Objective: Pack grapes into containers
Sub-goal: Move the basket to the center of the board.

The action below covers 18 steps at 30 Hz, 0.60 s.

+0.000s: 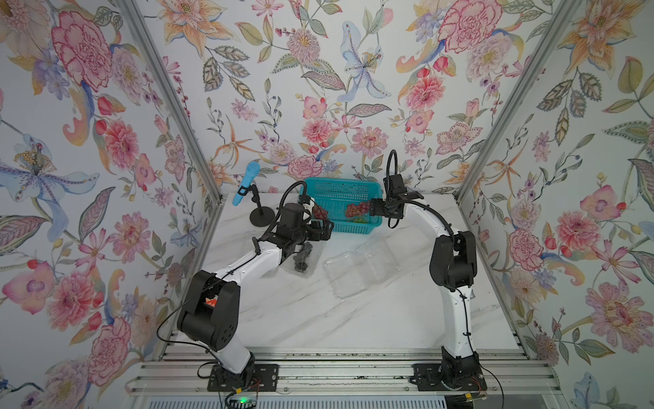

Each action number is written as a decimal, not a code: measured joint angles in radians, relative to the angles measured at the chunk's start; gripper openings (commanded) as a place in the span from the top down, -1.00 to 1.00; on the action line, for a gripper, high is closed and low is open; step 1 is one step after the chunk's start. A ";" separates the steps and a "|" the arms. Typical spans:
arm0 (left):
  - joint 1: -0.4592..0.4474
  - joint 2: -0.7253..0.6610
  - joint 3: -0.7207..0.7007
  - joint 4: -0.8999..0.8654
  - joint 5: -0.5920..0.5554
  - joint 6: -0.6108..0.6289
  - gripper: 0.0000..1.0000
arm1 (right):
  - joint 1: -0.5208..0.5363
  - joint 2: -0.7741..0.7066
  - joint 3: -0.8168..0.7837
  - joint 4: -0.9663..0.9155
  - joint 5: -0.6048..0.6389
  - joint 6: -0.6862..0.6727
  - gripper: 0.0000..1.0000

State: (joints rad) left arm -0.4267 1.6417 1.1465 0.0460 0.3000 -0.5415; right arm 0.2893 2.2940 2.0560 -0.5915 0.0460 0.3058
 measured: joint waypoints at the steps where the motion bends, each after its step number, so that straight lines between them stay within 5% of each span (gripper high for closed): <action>1: 0.000 0.000 -0.003 0.001 0.003 0.000 -0.99 | -0.004 0.006 0.005 -0.003 0.000 0.003 -0.45; 7: 0.000 -0.008 -0.031 0.000 0.007 0.000 -0.99 | -0.027 0.018 0.006 -0.021 -0.003 0.021 -0.12; 18: 0.000 -0.016 -0.053 0.018 0.014 0.000 -1.00 | -0.102 -0.061 -0.159 -0.002 0.034 0.028 -0.01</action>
State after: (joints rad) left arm -0.4267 1.6257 1.0931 0.0639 0.3145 -0.5415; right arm 0.1871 2.2333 1.8965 -0.5938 0.0799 0.3336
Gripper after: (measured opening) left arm 0.997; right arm 0.506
